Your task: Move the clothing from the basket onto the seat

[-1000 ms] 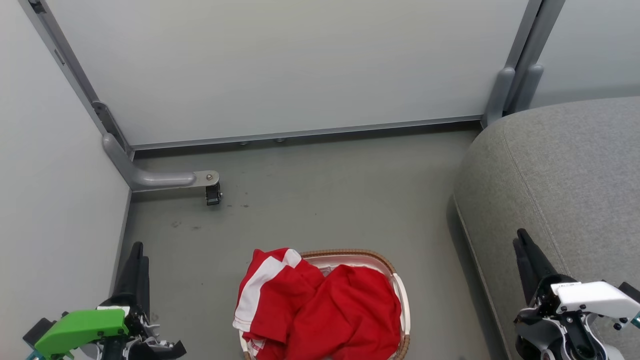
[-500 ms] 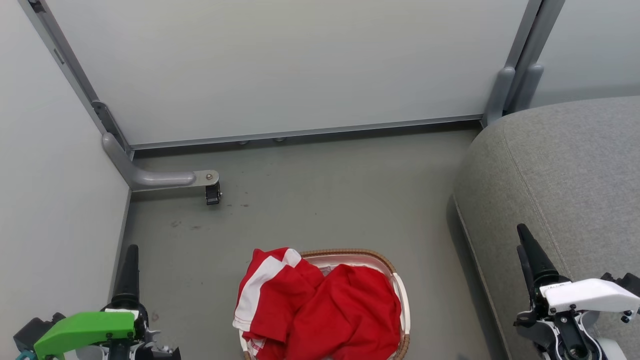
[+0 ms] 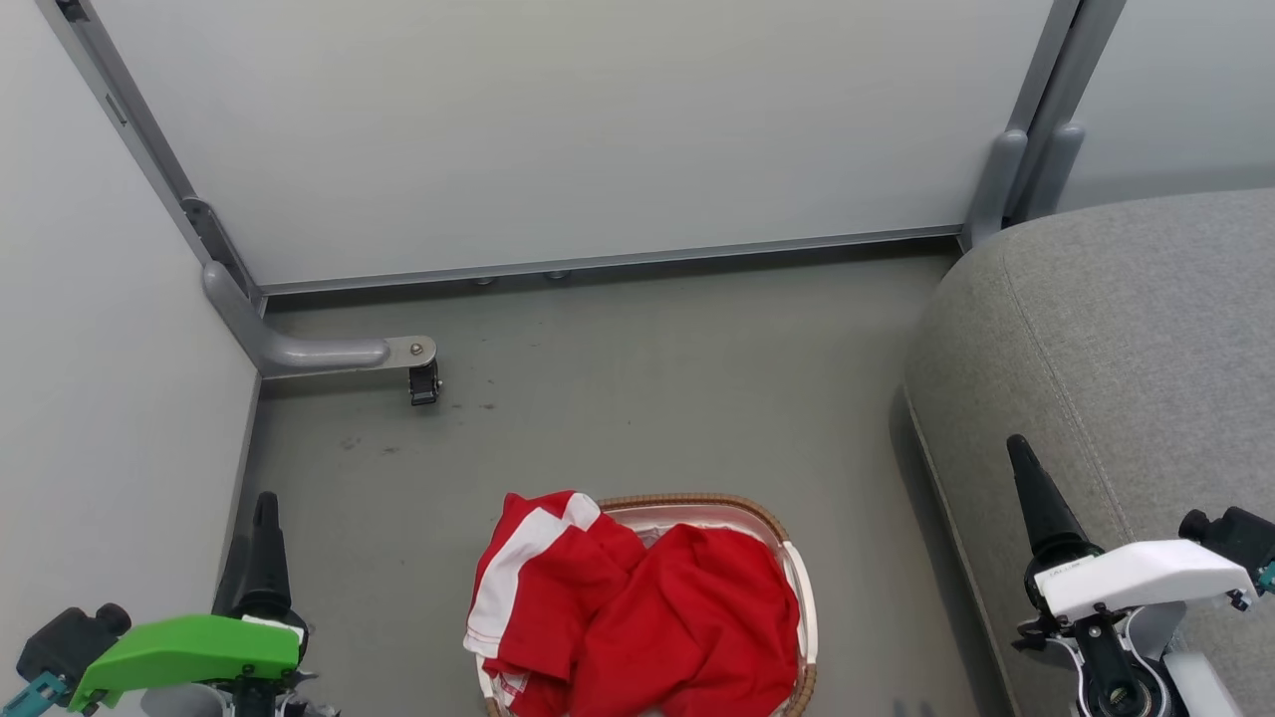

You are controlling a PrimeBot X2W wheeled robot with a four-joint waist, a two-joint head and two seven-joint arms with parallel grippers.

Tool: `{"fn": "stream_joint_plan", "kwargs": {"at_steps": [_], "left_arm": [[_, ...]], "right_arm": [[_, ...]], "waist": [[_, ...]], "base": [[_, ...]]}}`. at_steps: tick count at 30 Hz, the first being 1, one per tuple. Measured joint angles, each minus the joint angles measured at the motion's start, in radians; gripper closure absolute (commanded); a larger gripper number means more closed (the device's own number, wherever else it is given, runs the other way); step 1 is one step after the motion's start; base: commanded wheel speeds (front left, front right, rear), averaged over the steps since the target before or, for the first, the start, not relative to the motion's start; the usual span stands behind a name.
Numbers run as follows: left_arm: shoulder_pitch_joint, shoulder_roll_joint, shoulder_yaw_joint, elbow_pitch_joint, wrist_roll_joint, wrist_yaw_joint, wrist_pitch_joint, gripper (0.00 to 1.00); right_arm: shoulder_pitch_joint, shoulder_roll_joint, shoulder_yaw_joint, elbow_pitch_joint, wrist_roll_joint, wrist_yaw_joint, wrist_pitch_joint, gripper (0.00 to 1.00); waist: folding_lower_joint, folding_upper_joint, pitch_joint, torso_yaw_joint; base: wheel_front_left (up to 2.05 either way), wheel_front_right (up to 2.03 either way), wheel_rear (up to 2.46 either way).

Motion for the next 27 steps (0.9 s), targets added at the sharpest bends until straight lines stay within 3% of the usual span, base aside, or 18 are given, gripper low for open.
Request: {"fn": "stream_joint_plan", "kwargs": {"at_steps": [11, 27], "left_arm": [[0.001, 0.019, -0.03, 0.003, 0.213, 0.031, -0.04, 0.0], [0.018, 0.06, -0.095, 0.004, 0.429, 0.053, -0.091, 0.0]], "right_arm": [[-0.008, -0.028, 0.042, 0.012, -0.179, 0.0, -0.04, 0.0], [-0.016, -0.038, 0.08, 0.036, -0.411, 0.0, -0.091, 0.0]], "waist": [[0.0, 0.0, 0.0, 0.001], [0.0, 0.0, 0.0, -0.003]], "base": [[0.0, 0.0, 0.0], [0.0, 0.0, 0.0]]}}
